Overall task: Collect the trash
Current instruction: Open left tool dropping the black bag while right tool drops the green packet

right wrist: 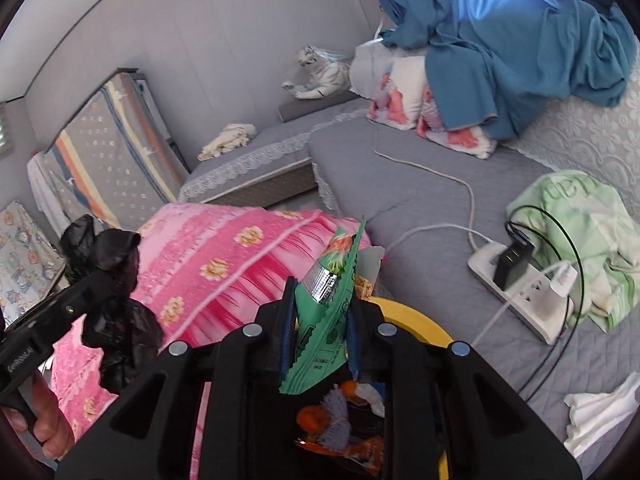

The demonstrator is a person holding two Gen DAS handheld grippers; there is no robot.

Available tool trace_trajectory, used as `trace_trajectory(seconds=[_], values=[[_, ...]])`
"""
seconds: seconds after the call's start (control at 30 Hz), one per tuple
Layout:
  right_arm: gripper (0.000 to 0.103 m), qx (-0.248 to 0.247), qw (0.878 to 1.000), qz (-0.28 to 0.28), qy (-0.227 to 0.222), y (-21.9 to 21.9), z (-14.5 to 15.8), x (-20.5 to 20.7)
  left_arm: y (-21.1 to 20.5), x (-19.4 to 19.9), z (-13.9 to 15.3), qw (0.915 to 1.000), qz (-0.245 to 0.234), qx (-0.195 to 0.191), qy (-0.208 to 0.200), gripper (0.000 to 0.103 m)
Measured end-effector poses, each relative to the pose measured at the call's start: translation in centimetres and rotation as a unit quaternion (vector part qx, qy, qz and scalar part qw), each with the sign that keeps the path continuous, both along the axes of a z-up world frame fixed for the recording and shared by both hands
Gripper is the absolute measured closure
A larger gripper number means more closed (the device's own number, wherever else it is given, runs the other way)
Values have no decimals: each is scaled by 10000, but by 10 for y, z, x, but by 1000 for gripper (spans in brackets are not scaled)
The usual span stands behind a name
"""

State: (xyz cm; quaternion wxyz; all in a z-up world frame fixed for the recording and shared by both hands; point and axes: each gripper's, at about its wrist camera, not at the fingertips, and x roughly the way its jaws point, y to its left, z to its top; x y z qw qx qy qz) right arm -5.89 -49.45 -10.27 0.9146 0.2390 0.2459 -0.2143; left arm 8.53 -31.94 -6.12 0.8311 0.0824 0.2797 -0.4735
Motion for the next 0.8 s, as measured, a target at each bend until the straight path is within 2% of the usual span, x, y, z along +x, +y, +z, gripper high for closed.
trace_trajectory(seconds=[0.33,0.5,0.6,0.73,0.77,0.8], values=[[82,453,9985,38,310,-5,-28,-3,-30,7,-57,9963,-276,543,600,79],[78,567,9977,-35,370,-11,-33,-3,-31,12,-68,9945,-278,599,810,77],[62,673,9970,-114,371,-15,-35,-4,-26,15,-70,9940,-240,592,885,71],[62,710,9965,-250,368,-20,-33,-8,-21,19,-67,9936,-158,538,979,61],[59,698,9964,-298,367,-21,-32,-9,-19,20,-66,9936,-154,515,990,60],[56,688,9965,-326,358,-21,-31,-10,-17,20,-65,9937,-146,484,999,54]])
